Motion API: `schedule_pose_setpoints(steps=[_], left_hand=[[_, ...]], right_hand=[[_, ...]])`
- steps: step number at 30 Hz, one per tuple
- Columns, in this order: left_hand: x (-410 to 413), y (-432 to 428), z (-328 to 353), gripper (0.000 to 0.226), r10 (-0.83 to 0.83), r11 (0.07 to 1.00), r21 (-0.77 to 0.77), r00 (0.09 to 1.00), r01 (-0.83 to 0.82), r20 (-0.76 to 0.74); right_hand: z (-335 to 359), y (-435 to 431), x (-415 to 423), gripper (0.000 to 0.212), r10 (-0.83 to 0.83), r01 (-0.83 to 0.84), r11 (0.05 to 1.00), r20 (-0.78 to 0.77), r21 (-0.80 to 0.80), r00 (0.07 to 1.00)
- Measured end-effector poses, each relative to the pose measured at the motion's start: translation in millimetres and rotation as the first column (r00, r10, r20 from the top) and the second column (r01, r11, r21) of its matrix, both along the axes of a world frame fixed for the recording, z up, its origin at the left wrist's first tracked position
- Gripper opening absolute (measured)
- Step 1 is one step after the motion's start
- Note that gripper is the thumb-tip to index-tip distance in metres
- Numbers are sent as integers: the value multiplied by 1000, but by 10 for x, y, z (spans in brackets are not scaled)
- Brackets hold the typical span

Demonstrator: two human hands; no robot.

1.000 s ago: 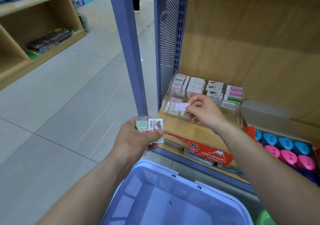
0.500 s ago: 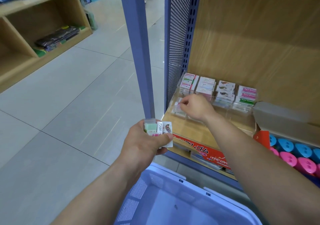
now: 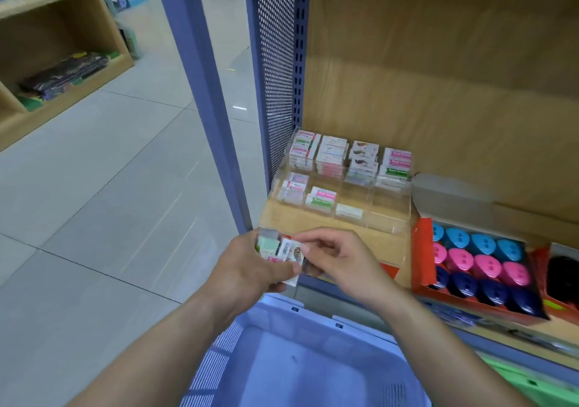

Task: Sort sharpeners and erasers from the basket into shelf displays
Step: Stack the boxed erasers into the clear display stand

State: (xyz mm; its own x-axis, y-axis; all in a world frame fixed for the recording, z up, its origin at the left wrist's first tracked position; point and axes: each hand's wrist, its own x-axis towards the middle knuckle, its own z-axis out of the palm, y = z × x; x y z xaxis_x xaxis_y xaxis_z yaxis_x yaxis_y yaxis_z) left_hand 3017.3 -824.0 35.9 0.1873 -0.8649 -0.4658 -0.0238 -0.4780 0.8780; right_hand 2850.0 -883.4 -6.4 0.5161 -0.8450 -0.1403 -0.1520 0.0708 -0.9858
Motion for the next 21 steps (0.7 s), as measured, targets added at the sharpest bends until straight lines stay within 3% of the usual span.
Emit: schedule_pose_setpoints(steps=[4,8,11,17,21], left_hand=[[-68,39,25,35,-57,998,-1,998,57,21],[-150,24,29,41,-77,997,-4,997,77,7],[-216,-18,25,40,-76,997,-6,997,76,1],[-280,-105,13,32,-52,998,-18,999,52,5],[-309,-153,-12,31,-62,998,-17,998,62,12]], right_hand=[[48,118,-147,11,-46,27,986,114,163,992],[82,139,-251,17,-82,55,983,147,177,986],[83,133,-375,25,-87,65,986,133,155,987],[50,27,-712,14,-286,250,936,121,247,951],[34,-148,-942,16,-360,348,919,32,184,933]])
